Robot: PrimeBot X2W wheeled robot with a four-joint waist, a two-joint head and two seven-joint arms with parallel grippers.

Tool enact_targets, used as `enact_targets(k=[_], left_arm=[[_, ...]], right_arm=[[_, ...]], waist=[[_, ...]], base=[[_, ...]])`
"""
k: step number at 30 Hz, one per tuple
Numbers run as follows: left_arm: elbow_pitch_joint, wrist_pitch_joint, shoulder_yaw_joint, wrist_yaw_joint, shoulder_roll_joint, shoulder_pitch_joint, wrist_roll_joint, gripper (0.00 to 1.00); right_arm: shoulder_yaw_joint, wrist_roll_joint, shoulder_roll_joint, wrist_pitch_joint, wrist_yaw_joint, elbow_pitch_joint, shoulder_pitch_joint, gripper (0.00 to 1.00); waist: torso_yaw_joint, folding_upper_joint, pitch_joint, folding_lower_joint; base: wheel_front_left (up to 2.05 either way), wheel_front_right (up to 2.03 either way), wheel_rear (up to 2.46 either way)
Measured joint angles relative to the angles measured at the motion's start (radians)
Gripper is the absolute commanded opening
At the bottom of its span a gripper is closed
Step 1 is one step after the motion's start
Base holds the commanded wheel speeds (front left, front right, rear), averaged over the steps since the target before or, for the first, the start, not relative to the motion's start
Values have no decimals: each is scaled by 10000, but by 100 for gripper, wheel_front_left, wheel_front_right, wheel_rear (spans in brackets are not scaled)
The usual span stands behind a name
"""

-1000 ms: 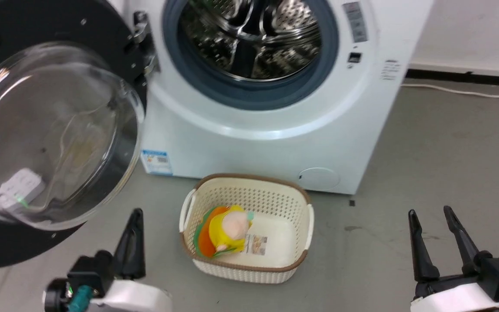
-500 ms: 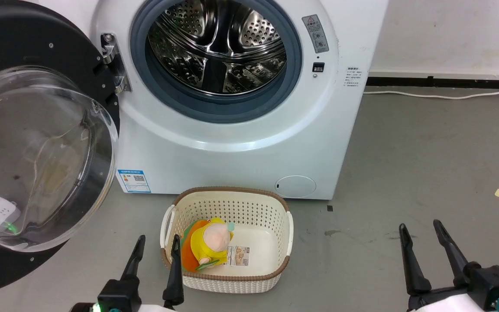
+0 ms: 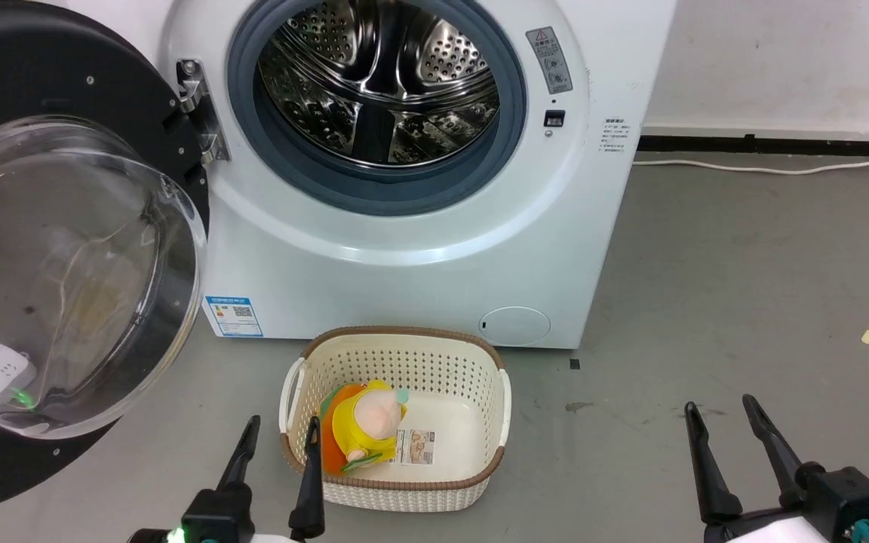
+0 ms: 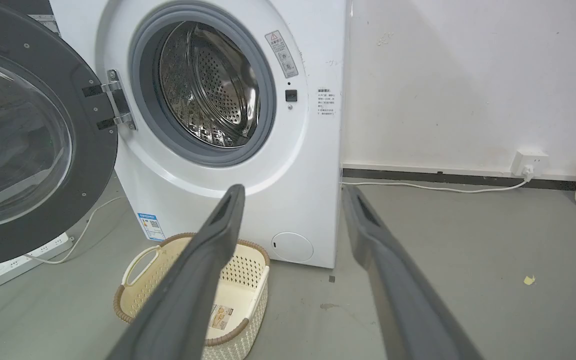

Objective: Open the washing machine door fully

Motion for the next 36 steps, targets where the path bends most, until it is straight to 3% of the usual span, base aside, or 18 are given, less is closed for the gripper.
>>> enact_targets(k=[17, 18, 36], left_arm=[[188, 0, 182, -115, -31, -9, 107, 100], [171, 0, 192, -171, -38, -10, 102, 0], [86, 274, 276, -180, -25, -12, 182, 0]], right_arm=[[90, 19, 0, 0, 0, 107, -5, 100], [92, 19, 0, 0, 0, 111, -6, 0], [98, -15, -4, 265, 0, 44, -14, 0]], waist=[[-51, 0, -40, 0], [-53, 0, -42, 0], [-64, 0, -16, 0]], base=[[0, 0, 0], [0, 0, 0], [0, 0, 0]])
